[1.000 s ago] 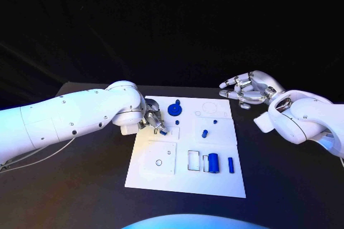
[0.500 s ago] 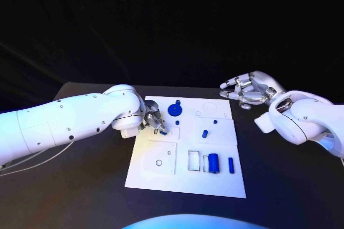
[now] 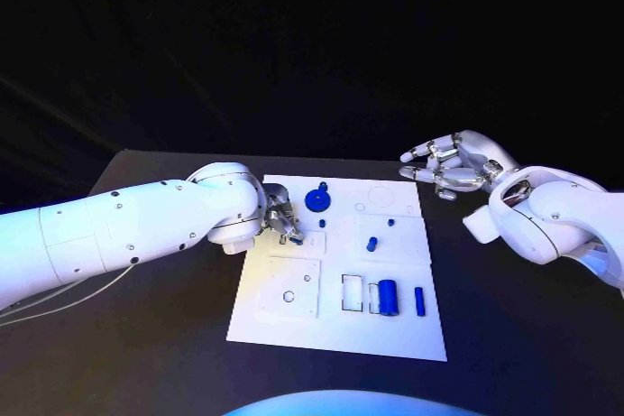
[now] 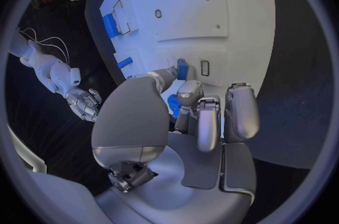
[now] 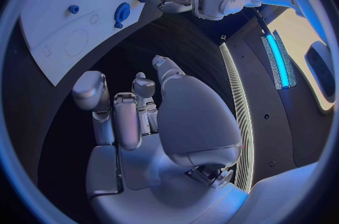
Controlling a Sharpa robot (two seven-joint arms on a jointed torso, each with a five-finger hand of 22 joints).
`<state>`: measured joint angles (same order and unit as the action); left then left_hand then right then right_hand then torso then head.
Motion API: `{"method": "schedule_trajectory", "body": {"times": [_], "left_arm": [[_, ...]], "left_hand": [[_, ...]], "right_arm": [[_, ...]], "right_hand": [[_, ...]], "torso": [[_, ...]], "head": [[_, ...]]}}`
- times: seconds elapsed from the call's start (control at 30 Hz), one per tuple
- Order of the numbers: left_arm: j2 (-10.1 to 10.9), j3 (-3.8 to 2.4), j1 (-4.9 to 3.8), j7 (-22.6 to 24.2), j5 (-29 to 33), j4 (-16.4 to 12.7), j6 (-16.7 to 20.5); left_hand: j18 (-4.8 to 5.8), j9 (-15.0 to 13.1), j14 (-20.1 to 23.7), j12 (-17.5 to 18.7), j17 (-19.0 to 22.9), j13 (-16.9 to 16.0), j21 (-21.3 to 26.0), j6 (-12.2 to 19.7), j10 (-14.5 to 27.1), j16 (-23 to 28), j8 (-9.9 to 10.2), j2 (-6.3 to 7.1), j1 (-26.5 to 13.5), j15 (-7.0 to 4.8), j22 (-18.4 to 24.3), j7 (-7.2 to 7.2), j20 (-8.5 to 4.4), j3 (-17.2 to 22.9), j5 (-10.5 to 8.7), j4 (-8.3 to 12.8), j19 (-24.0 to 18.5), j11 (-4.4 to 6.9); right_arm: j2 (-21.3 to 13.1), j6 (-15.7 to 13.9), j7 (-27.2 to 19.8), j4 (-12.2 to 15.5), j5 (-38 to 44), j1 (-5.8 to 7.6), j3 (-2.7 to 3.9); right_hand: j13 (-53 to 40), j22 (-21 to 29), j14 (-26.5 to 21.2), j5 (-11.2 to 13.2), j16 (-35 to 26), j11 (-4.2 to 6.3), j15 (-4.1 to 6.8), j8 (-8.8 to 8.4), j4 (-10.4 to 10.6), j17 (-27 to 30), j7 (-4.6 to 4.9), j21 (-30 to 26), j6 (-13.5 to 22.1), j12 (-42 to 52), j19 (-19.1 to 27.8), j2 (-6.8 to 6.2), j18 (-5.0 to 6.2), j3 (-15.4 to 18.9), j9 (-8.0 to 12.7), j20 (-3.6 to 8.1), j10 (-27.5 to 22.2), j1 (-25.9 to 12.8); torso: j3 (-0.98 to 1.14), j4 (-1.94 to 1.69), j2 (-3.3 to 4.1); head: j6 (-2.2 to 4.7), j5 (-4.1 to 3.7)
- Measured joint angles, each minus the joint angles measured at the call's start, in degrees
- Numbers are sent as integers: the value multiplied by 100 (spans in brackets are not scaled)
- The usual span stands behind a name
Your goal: Assemble the parts on the task board
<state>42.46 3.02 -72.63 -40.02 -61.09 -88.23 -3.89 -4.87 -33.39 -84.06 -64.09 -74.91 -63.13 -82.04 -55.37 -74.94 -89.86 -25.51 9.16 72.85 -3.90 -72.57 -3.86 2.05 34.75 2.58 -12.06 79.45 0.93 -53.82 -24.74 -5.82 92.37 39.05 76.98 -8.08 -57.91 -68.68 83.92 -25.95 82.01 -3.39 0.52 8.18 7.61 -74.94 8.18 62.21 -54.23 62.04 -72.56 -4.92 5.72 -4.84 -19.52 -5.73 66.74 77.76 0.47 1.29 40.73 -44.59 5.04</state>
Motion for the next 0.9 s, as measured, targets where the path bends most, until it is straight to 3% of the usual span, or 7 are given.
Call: {"method": "schedule_trajectory", "body": {"times": [0.9], "left_arm": [[-28,0,7,2,-40,18,-61]], "left_hand": [[0,-5,9,-5,1,-19,0,-1,-19,0,-39,51,-113,-9,-7,0,0,69,-10,-42,0,19]], "right_arm": [[-4,0,12,11,35,-1,0]], "right_hand": [[-1,0,0,0,0,-10,0,0,0,2,-1,0,1,0,0,0,0,0,2,0,10,0]], "torso": [[2,-1,3]], "head": [[-44,-16]]}}
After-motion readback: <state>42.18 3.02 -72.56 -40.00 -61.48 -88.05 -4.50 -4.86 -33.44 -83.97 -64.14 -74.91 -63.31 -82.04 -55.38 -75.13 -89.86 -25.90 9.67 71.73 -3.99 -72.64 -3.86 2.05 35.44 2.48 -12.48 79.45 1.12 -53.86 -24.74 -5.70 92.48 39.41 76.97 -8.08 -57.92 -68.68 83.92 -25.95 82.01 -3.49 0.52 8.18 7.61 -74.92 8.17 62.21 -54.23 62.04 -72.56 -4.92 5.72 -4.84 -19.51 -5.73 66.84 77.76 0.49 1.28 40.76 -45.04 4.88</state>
